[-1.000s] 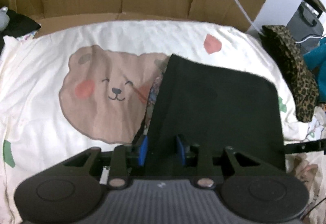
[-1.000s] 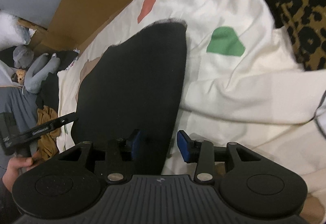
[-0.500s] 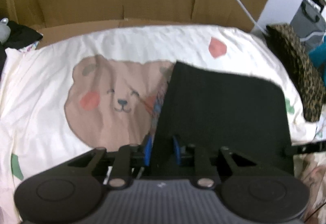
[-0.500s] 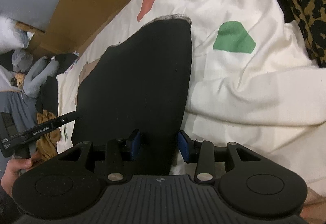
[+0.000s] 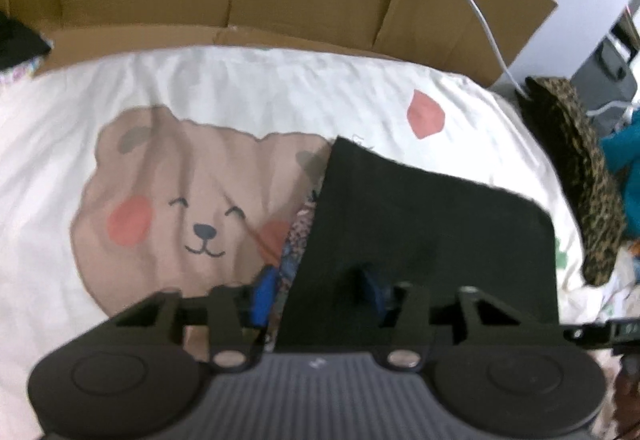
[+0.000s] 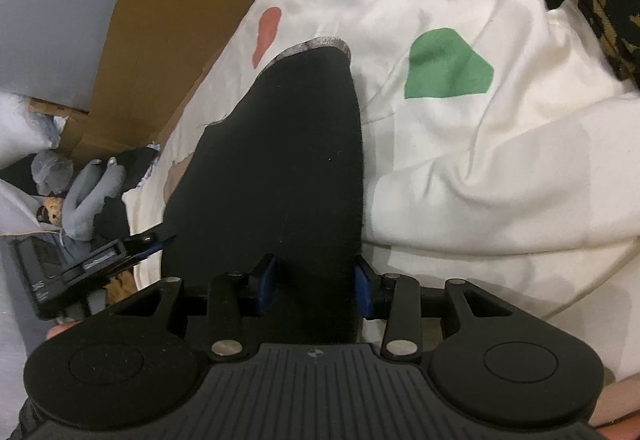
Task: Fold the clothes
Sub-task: 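Fold the black shorts in half with both tools, bringing edges together, then pinch the folded shorts edges together with both tools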
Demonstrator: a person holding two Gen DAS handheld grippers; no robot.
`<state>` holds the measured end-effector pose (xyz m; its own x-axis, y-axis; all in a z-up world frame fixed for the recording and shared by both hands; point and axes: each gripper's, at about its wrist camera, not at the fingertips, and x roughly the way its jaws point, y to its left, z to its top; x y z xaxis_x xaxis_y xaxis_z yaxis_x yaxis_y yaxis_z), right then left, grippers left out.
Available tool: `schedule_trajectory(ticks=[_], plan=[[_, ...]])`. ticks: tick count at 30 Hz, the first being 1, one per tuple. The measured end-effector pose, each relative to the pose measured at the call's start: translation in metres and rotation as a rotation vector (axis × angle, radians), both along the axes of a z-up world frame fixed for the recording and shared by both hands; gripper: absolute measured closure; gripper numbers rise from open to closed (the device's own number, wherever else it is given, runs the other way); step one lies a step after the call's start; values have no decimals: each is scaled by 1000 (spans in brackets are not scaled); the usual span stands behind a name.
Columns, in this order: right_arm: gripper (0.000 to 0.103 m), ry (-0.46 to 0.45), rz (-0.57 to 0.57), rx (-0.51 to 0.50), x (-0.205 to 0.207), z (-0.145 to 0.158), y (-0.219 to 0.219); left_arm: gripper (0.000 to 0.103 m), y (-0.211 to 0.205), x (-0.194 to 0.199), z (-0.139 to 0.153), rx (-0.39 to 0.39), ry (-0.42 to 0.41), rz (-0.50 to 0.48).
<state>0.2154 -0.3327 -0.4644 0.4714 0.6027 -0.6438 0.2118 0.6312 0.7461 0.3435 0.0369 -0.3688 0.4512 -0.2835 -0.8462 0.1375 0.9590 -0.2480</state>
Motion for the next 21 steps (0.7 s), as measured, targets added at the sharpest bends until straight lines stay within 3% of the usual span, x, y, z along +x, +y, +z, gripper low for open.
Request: schedule_trajectory(ticks=[2,6,10,11,13,17,20,21], plan=[[87,-11,5,6,0,3,0,74,1,-1,2,7,-13,-2],[93,-41,0,29,-2,11,-3,76,5,2,6,-9,-12,-13],[85,-27,-10,47,-2,9,-4,54,9,7,2,-11,15,-14],[72,-20,-12,49,-1,7,-4,47,10,9,0,-15,21,-12],[62,-10,-19,58,0,2,-2,39,13,13,-5,-34,42,-14],[58,7,-34,79,4,-9,2,39,24,19,-20,-137,103,-3],[60,5,-33,84,7,-11,6,54,30,20,-26,-215,127,-4],[64,4,-32,84,8,-11,7,55,29,20,-26,-217,125,-8]])
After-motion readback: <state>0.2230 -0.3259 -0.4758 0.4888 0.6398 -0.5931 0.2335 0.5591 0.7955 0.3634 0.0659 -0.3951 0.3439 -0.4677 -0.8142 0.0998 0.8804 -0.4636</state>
